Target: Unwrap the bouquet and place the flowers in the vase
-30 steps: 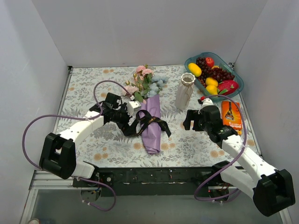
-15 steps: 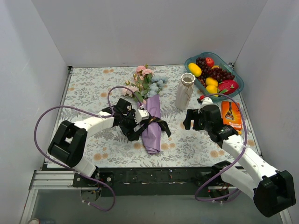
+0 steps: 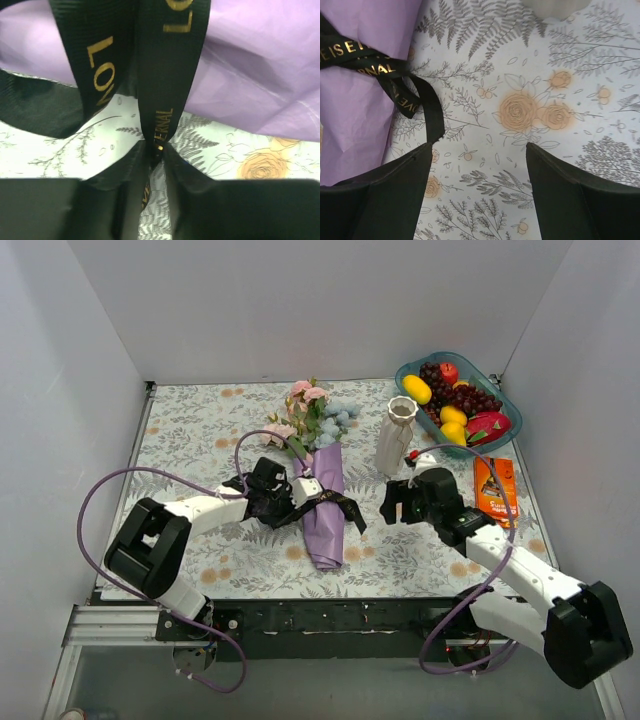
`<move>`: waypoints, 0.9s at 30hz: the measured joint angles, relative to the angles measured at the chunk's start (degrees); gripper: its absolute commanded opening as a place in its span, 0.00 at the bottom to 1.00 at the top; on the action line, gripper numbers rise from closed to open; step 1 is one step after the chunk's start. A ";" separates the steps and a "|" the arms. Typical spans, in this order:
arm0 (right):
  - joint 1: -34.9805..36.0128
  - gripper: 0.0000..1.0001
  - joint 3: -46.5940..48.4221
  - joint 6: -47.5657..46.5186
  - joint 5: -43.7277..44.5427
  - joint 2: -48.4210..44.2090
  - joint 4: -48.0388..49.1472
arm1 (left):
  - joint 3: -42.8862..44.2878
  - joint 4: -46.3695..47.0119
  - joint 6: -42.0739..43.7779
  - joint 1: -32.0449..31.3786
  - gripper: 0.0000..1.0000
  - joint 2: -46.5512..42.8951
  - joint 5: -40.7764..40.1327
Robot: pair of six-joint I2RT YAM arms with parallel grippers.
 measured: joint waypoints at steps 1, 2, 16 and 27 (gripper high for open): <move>1.07 0.82 -0.04 0.00 0.04 1.36 0.52 | -0.04 0.15 -0.17 0.00 0.02 -0.15 -0.61; 2.64 0.82 -0.04 -0.02 0.57 3.43 1.33 | -0.17 0.42 -0.11 0.00 0.00 -0.35 -1.42; 10.88 0.81 3.58 -6.93 6.75 23.17 9.16 | 0.83 0.74 -4.24 4.24 0.00 -4.83 -10.12; 13.07 0.80 6.60 -10.29 4.28 29.51 15.54 | 2.95 -0.72 -6.36 11.54 0.00 -6.01 -11.30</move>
